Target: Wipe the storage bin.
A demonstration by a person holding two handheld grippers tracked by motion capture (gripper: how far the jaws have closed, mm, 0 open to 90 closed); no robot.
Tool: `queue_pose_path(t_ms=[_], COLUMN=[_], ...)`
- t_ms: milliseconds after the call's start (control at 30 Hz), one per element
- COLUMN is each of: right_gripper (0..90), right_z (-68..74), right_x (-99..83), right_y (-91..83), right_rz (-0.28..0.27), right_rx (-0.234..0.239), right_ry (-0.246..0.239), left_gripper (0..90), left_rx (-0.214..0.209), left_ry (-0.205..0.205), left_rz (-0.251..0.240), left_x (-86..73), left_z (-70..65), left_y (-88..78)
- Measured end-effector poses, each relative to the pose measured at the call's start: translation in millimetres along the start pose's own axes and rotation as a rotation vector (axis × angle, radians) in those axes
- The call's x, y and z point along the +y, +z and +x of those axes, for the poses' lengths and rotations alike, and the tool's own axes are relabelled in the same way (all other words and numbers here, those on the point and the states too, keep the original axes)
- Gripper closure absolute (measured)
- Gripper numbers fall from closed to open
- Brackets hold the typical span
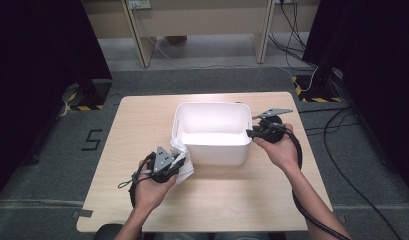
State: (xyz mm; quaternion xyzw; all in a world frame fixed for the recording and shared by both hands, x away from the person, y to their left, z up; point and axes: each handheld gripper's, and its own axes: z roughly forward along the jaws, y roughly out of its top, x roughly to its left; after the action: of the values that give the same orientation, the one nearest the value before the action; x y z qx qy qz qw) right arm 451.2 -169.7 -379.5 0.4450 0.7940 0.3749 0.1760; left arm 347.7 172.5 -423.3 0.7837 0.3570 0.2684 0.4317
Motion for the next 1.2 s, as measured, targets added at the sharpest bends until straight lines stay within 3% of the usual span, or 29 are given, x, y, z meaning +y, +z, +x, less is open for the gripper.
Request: queue_pose_path(t_ms=[433, 1200], right_gripper=[68.2, 68.3], right_z=[1.6, 2.8], right_x=[0.2, 0.1], right_y=[1.1, 1.5], right_rz=[0.0, -0.001], right_rx=[-0.013, -0.014], right_ry=[-0.004, -0.016], left_gripper=[78.1, 78.2], left_rx=[-0.013, 0.009], left_ry=[-0.014, -0.019], left_rz=[-0.001, 0.059], left_x=[0.4, -16.0], left_z=[5.2, 10.0], left_y=[5.8, 27.8])
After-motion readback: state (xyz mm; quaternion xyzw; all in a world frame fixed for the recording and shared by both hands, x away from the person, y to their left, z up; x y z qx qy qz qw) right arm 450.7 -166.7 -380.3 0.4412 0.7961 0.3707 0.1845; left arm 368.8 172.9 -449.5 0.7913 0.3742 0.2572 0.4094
